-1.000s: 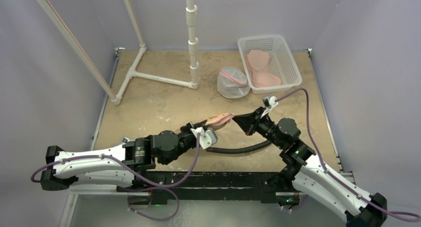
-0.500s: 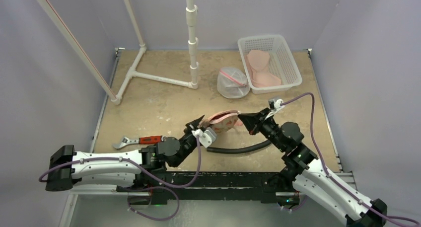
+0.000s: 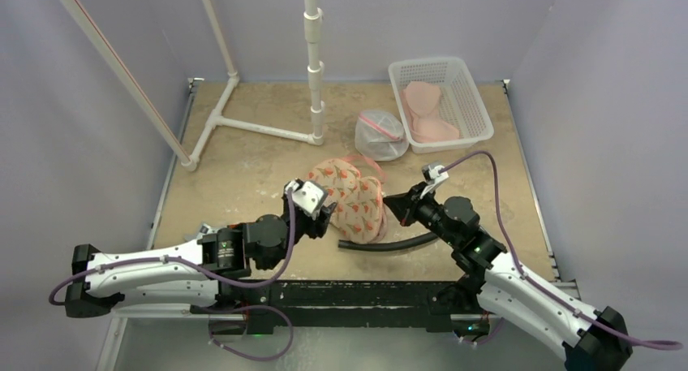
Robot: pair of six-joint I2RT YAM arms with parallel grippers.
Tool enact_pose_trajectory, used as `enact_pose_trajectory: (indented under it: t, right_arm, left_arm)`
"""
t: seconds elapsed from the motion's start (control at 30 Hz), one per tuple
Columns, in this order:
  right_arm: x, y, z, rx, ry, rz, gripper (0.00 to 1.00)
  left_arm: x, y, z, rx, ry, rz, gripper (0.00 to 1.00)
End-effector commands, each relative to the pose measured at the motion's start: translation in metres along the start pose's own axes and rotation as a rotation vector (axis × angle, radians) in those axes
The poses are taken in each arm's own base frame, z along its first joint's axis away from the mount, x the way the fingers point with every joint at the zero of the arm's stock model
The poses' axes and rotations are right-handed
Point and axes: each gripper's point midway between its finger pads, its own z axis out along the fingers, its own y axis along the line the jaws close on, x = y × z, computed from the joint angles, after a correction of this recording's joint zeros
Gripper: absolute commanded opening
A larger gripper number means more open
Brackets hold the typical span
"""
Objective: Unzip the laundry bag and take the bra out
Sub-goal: Unzip the laundry bag at the center of the board.
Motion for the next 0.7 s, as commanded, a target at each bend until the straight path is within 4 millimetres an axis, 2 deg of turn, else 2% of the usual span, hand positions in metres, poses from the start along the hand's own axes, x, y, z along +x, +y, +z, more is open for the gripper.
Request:
enact_pose_trajectory:
  t: [0.0, 0.1, 0.13, 0.23, 0.3, 0.53, 0.67]
  right_arm:
    - [-0.008, 0.009, 0.003, -0.053, -0.033, -0.015, 0.0]
    - [-0.007, 0.011, 0.004, -0.059, -0.023, -0.015, 0.0]
    - [-0.007, 0.01, 0.005, -0.058, -0.021, -0.015, 0.0]
    - [-0.006, 0.011, 0.006, -0.057, -0.014, -0.006, 0.0]
    - [-0.005, 0.011, 0.007, -0.056, -0.009, 0.001, 0.0]
    - [-0.005, 0.011, 0.006, -0.054, 0.001, 0.0, 0.0]
    - [-0.006, 0.01, 0.005, -0.048, -0.001, -0.008, 0.0]
  left_arm:
    - [-0.018, -0.023, -0.01, 0.116, 0.095, -0.101, 0.6]
    - [-0.032, -0.049, -0.004, 0.209, 0.118, -0.112, 0.82]
    - [-0.033, -0.058, 0.0, 0.221, 0.138, -0.117, 0.85]
    - [-0.025, -0.086, 0.017, 0.232, 0.212, -0.105, 0.86]
    - [-0.012, -0.103, 0.028, 0.199, 0.241, -0.084, 0.86]
    - [0.033, -0.122, 0.05, 0.104, 0.295, -0.072, 0.87]
    - [0.044, -0.12, 0.058, 0.032, 0.328, -0.008, 0.88]
